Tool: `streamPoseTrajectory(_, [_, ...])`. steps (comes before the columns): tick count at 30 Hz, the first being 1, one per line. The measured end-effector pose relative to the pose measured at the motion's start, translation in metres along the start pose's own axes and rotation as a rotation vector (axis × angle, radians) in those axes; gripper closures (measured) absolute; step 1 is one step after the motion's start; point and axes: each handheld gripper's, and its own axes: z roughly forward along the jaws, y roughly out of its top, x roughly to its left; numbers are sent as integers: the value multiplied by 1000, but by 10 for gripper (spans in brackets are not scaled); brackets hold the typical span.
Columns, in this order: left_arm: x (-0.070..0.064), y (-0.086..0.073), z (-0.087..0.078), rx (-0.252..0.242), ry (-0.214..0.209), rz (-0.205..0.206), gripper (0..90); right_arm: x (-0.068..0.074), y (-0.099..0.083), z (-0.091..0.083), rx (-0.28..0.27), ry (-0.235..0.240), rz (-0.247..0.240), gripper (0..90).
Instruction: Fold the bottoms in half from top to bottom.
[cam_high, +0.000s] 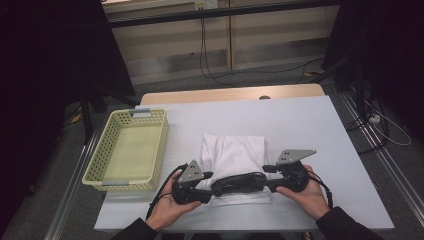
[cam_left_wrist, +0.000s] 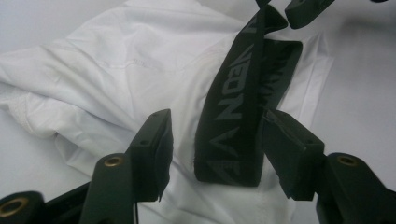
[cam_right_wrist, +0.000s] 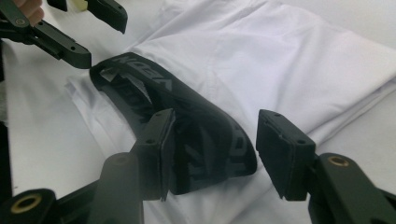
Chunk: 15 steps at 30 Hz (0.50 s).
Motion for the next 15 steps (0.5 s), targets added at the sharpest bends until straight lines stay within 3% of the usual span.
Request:
streamPoseTrajectory(4, [-3, -1, 3, 16, 0, 32, 525, 3, 5, 4, 8, -30, -40, 475])
streamPoseTrajectory(7, [-5, 0, 2, 17, -12, 51, 611, 5, 8, 4, -6, -11, -50, 501])
streamPoseTrajectory(9, [-5, 0, 3, 33, -9, 63, 634, 6, 6, 8, 17, 4, -61, 513])
streamPoseTrajectory(11, [-6, -1, 5, 50, -9, 76, 686, 9, 5, 12, 48, 4, -79, 602])
streamPoseTrajectory(15, [-9, -3, 8, 71, -23, 99, 727, 14, 1, 21, 111, 23, -118, 622])
